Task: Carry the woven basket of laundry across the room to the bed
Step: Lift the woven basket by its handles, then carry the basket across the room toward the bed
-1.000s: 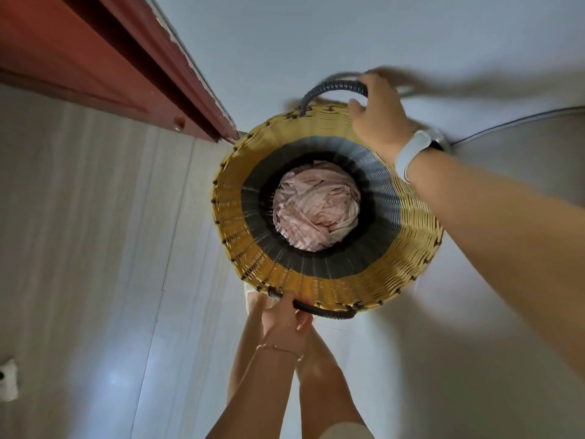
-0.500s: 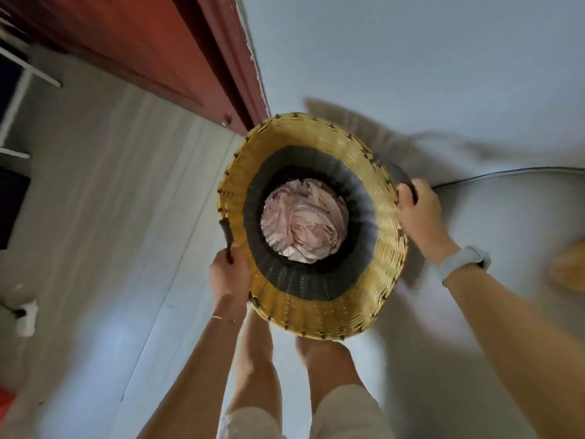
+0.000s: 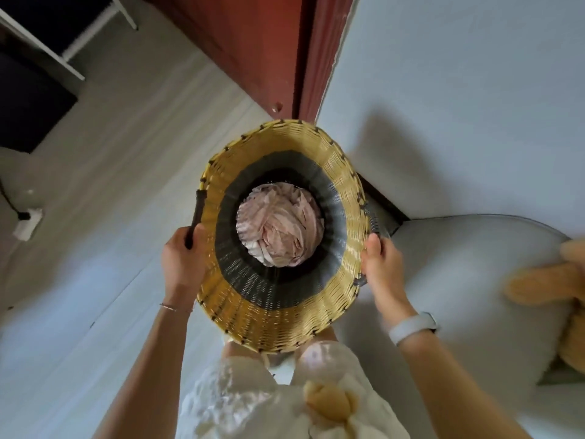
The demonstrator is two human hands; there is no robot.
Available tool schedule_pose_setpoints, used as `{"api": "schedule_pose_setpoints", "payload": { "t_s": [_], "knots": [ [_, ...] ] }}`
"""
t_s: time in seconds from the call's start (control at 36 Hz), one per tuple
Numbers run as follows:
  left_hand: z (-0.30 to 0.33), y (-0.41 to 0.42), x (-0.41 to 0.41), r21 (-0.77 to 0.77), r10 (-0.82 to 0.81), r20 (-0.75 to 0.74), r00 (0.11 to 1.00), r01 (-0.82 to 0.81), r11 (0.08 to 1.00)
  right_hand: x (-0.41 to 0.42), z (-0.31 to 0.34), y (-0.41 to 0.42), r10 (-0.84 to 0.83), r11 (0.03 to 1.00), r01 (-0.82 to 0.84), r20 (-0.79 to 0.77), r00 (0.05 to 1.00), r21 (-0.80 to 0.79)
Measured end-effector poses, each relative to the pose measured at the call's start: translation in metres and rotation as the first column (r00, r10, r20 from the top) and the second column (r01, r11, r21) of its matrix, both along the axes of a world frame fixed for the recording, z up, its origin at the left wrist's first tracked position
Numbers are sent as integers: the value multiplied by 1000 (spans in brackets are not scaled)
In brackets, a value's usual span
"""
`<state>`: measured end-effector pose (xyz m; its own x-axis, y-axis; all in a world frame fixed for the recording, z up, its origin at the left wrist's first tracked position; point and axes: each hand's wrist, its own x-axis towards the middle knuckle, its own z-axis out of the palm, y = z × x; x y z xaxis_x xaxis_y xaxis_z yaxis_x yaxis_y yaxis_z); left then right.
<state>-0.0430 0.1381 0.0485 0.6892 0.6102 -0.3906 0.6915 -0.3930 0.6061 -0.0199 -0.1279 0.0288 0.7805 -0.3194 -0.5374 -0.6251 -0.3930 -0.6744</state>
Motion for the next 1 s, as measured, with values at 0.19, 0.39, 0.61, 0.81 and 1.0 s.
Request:
{"api": "schedule_pose_setpoints", "payload": {
  "t_s": [0.19, 0.39, 0.61, 0.81, 1.0],
  "knots": [
    [20, 41, -61, -76, 124, 0, 992, -123, 989, -33, 19, 37, 78, 996, -76, 22, 997, -50],
    [38, 101, -180, -128, 339, 20, 940, -334, 934, -87, 42, 117, 287, 958, -283, 83, 954, -52],
    [52, 167, -334, -155, 674, 14, 739, -664, 732, -163, 68, 240, 588, 809, -581, 103, 803, -87],
    [61, 198, -464, -197, 924, 19, 381, -905, 377, -221, 74, 365, 821, 564, -826, 117, 559, -3],
    [66, 214, -567, -139, 999, 31, 29, -990, 33, -298, 81, 484, 968, 214, -977, 139, 211, -1]
  ]
}}
